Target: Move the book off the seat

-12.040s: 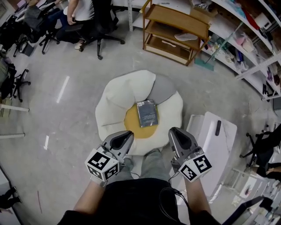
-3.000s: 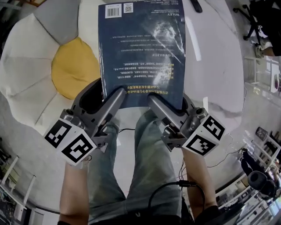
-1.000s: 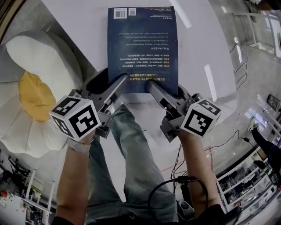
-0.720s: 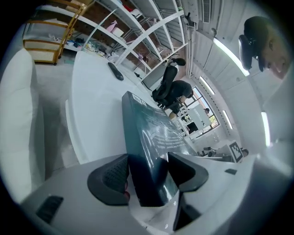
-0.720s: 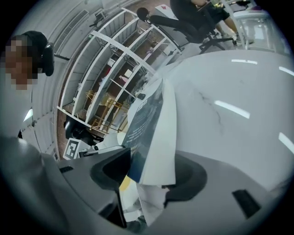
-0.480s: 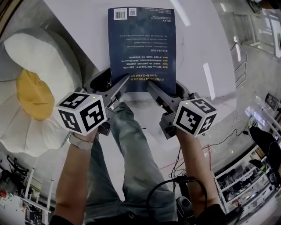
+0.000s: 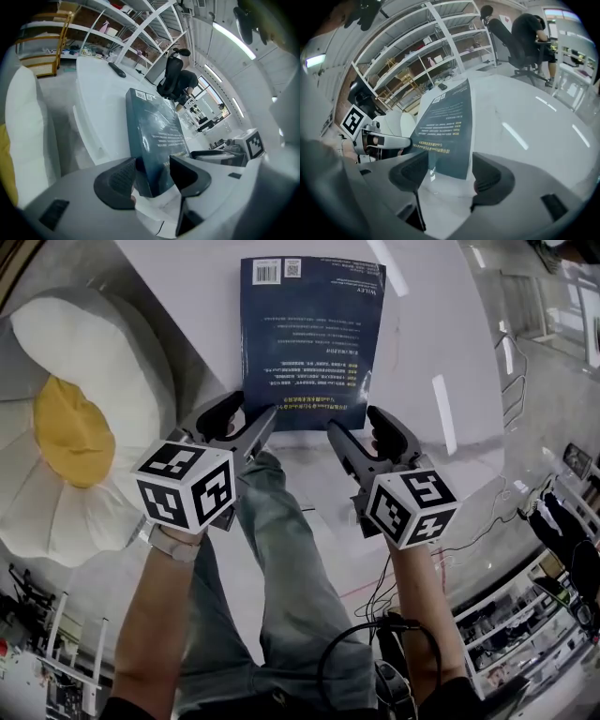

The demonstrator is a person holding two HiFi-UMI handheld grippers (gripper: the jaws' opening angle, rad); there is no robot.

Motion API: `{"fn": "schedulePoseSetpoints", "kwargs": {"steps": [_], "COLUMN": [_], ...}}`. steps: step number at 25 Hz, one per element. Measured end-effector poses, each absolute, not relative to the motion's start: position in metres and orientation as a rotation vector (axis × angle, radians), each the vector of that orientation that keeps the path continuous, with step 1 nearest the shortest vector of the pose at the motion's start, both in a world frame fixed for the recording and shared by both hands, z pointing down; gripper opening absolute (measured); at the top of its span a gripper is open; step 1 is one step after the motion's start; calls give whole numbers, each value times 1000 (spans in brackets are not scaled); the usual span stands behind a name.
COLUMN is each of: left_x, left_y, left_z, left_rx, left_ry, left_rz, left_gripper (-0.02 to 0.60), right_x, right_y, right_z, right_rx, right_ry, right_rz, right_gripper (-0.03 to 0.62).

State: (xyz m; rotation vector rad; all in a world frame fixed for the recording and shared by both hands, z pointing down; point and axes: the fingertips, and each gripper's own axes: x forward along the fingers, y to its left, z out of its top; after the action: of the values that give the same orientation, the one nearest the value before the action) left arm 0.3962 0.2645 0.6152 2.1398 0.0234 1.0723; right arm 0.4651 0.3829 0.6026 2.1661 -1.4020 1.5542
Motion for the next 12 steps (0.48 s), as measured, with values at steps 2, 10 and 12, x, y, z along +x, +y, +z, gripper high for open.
{"fn": "schedulePoseSetpoints", "kwargs": {"steps": [2,10,12], "left_x": [393,386,384], "left_y": [266,266,264], "left_z": [611,596,593], "left_rx": [2145,2166,2174], "left_ry": [27,29,22], "left_rz": [1065,1014,1003], "left_gripper": [232,215,206], "right_x": [465,471,469], "right_y": [386,395,393], "right_z": [600,585,582], "right_rx": [2173,2256,2260], "right_ry": [-1393,-1347,-1354], "right_rz": [1553,1537,1533], "right_gripper": [295,295,295]}}
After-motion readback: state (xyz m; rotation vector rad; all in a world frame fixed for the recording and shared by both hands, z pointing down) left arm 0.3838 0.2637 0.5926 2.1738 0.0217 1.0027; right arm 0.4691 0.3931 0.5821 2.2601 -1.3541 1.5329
